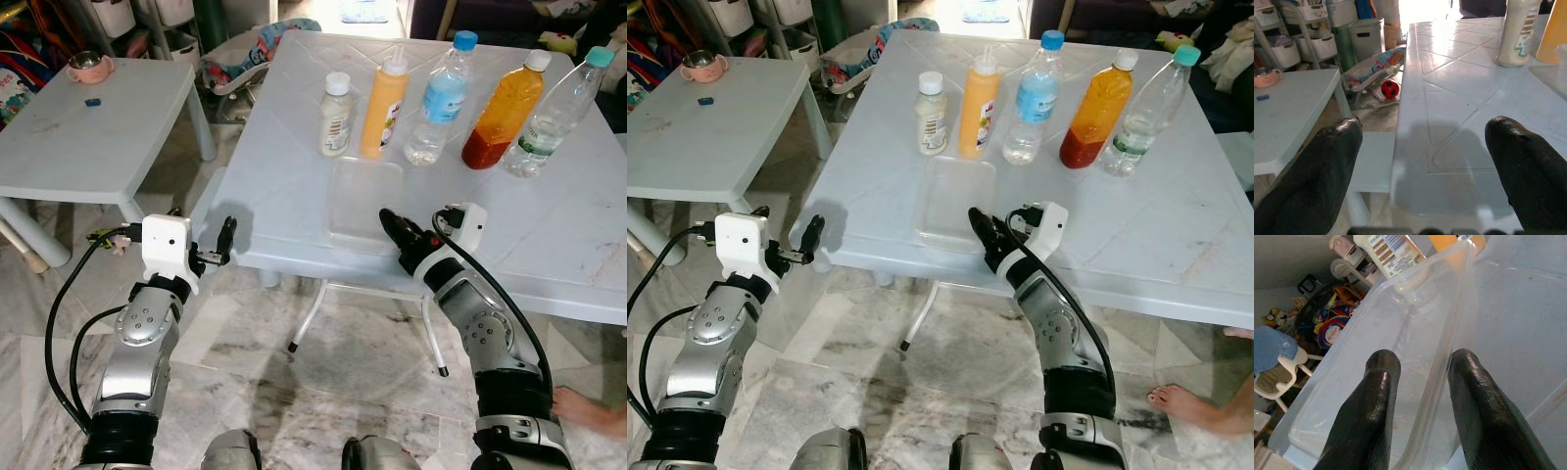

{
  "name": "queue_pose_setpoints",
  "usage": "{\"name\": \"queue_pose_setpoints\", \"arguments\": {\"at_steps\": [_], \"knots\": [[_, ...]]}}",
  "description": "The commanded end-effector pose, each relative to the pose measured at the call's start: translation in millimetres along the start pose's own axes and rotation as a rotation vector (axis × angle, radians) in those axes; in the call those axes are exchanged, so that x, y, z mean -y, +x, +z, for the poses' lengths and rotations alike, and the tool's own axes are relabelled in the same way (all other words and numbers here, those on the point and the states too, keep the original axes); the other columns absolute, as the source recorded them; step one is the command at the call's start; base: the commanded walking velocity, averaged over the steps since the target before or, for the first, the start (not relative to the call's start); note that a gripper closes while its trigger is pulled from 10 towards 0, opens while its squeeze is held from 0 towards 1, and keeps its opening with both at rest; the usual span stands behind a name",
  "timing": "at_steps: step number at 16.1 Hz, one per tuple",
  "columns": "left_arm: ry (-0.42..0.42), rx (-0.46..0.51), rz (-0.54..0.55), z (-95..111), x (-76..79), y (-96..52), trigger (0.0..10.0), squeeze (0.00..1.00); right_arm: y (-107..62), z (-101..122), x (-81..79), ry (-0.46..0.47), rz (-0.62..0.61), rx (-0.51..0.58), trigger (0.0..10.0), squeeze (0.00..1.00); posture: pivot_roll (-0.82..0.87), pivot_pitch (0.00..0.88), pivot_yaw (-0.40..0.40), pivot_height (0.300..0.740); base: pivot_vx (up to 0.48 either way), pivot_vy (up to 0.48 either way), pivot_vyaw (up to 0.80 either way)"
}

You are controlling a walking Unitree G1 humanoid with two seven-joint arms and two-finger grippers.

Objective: Restocking fridge

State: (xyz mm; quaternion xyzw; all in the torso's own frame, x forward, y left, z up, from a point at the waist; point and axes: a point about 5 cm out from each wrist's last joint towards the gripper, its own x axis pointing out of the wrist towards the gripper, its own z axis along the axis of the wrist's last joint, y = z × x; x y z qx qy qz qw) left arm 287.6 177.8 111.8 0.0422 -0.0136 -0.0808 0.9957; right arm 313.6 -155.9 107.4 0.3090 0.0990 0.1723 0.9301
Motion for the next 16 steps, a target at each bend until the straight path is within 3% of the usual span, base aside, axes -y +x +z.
{"name": "queue_pose_setpoints", "arguments": {"at_steps": [1,4,5,6,7,16], "knots": [[0.008,-0.008,-0.004,-0.2,0.9,1.6,10.0,0.00,-2.0,-0.2,-1.8,0.014,0.010,-0.001,10.0,0.00,-0.01,0.080,0.020,0.740,0.000,0.000,0.00],[0.006,-0.008,-0.006,-0.3,2.1,2.2,10.0,0.00,-4.2,-4.7,-2.5,0.064,0.003,-0.006,10.0,0.00,-0.02,0.080,0.019,0.740,0.000,0.000,0.00],[0.006,-0.008,-0.006,-0.3,2.1,2.2,10.0,0.00,-4.0,-5.7,-2.7,0.079,0.003,-0.006,8.2,0.00,-0.02,0.080,0.019,0.740,0.000,0.000,0.00],[0.005,-0.008,-0.006,-0.3,2.1,2.2,10.0,0.00,-3.9,-6.3,-2.7,0.084,0.000,-0.007,2.3,0.00,-0.02,0.080,0.019,0.740,0.000,0.000,0.00],[0.005,-0.007,-0.005,-0.3,2.2,2.3,10.0,0.00,-3.3,-7.4,-2.6,0.087,-0.006,-0.012,0.0,0.00,-0.02,0.081,0.018,0.740,0.000,0.000,0.00],[0.003,-0.003,-0.004,-0.1,2.9,3.6,10.0,0.00,-1.1,-7.1,4.5,0.123,-0.082,0.003,0.0,0.00,-0.02,0.079,0.018,0.740,0.000,0.000,0.00]]}}
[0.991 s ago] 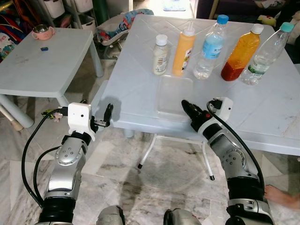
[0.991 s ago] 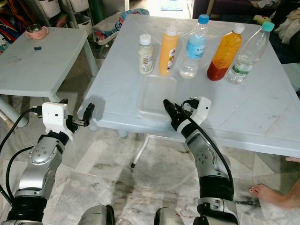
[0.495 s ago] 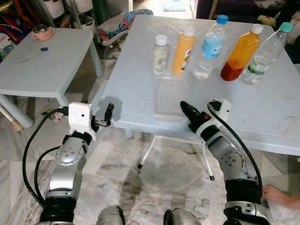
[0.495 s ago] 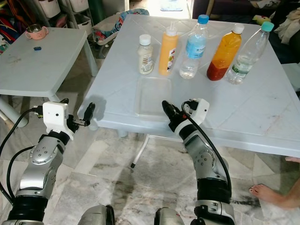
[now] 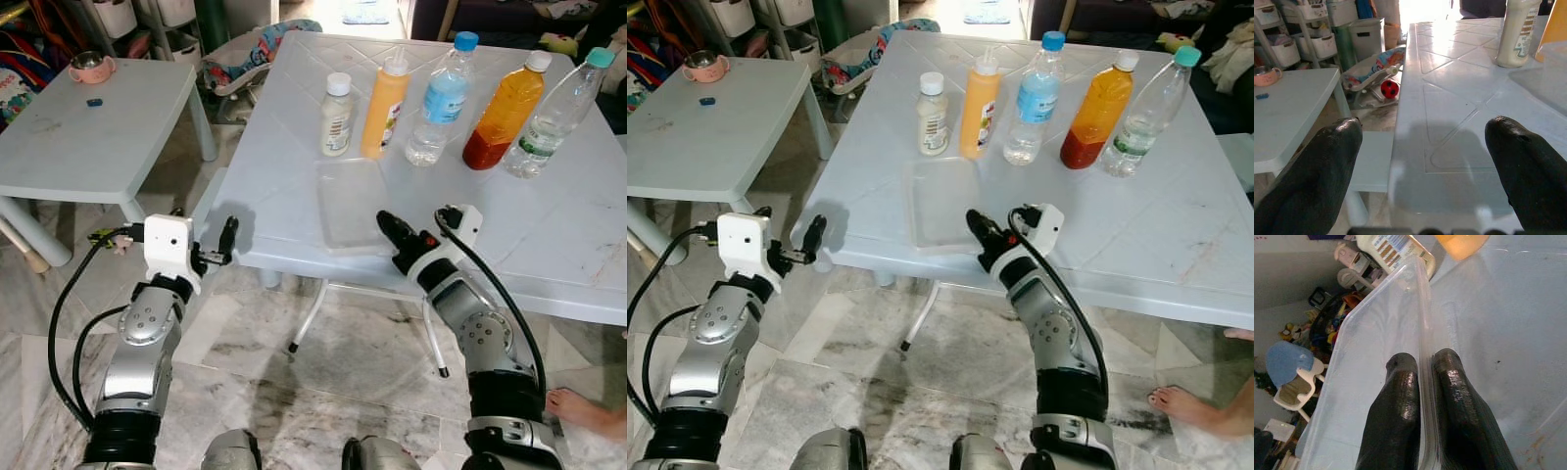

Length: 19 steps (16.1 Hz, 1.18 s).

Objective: Restocking fridge

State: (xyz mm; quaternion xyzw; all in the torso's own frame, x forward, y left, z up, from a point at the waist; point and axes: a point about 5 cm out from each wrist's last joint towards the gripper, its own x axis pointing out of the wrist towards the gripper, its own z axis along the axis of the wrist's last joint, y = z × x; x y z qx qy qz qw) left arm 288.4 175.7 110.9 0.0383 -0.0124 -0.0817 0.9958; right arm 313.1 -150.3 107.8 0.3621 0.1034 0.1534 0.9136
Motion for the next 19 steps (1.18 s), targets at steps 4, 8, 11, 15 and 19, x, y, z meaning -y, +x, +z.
{"name": "queue_pose_setpoints", "arguments": {"at_steps": [4,8,11,15,19], "knots": [[0.010,0.005,0.026,1.7,-1.9,3.2,10.0,0.00,-0.8,8.5,10.6,-0.022,-0.125,0.057,0.0,0.00,-0.02,0.078,0.019,0.740,0.000,0.000,0.00],[0.002,-0.052,0.126,-6.0,-25.1,-7.8,10.0,0.00,-5.6,11.0,-0.3,-0.093,-0.126,0.106,0.0,0.00,-0.02,0.073,0.015,0.740,0.000,0.000,0.00],[-0.008,-0.087,0.150,-13.8,-29.0,-17.8,10.0,0.00,-11.6,9.4,-8.9,-0.164,-0.120,0.139,3.1,0.00,-0.03,0.058,0.014,0.740,-0.176,0.000,0.00],[-0.031,-0.101,0.142,-20.1,-18.2,-18.4,10.0,0.00,-12.8,-0.2,-27.5,-0.230,-0.042,0.119,10.0,0.00,-0.04,0.019,0.003,0.740,-0.309,0.000,0.00],[-0.041,-0.088,0.142,-16.9,-16.8,-10.1,10.0,0.00,-12.0,4.1,-26.6,-0.258,-0.061,0.151,10.0,0.00,-0.05,0.004,0.002,0.740,-0.346,0.000,0.00]]}}
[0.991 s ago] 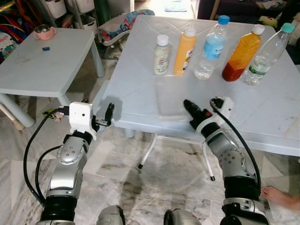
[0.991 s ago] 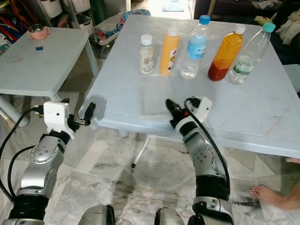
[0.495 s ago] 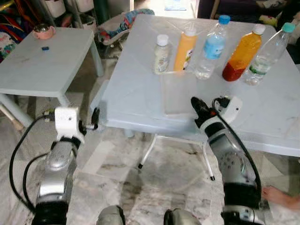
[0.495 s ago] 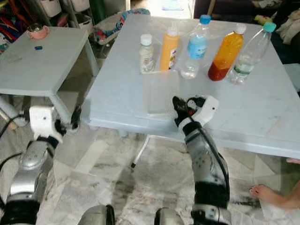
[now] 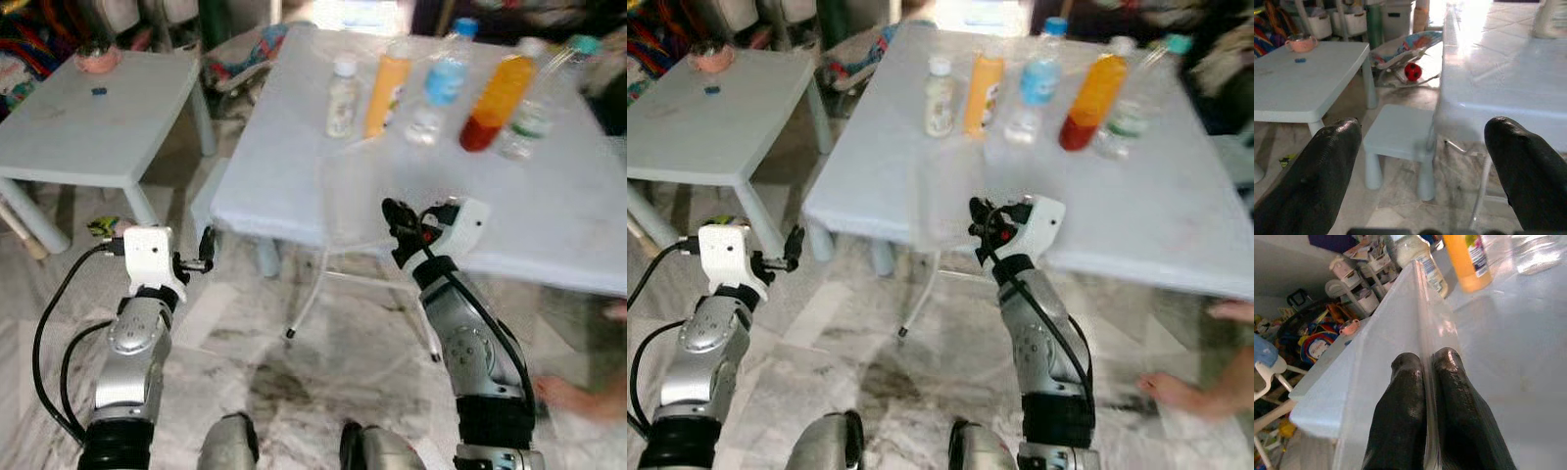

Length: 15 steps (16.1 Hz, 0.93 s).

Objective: Restocking fridge

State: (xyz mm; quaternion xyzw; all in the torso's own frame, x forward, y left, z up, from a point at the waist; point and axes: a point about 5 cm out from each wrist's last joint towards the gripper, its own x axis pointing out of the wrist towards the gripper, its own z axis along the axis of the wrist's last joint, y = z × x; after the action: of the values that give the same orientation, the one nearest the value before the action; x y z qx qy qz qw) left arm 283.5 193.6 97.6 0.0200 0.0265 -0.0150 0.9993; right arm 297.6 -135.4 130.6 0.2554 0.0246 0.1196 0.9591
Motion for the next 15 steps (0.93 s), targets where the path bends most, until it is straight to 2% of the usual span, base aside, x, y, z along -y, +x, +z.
{"name": "queue_pose_setpoints", "arguments": {"at_steps": [1,6,9,15], "knots": [[0.000,-0.011,0.008,-3.6,-0.5,-1.8,10.0,0.00,-1.4,1.8,4.1,-0.015,-0.021,0.008,10.0,0.00,-0.05,0.000,0.005,0.740,-0.345,0.000,0.00],[-0.008,-0.009,-0.006,-4.2,7.2,0.7,10.0,0.00,0.5,4.6,-1.6,-0.036,0.023,0.028,10.0,0.00,-0.05,0.000,0.002,0.740,-0.347,0.000,0.09],[0.015,-0.003,-0.024,-4.2,9.6,1.2,10.0,0.00,0.4,2.4,-4.2,-0.051,0.042,0.023,10.0,0.00,-0.05,0.000,0.000,0.740,-0.381,-0.080,0.72],[0.028,0.001,-0.046,-4.9,17.2,3.1,10.0,0.00,-1.1,-2.0,-6.7,-0.064,0.062,0.012,10.0,0.00,-0.06,0.003,0.001,0.740,-0.270,-0.360,0.80]]}}
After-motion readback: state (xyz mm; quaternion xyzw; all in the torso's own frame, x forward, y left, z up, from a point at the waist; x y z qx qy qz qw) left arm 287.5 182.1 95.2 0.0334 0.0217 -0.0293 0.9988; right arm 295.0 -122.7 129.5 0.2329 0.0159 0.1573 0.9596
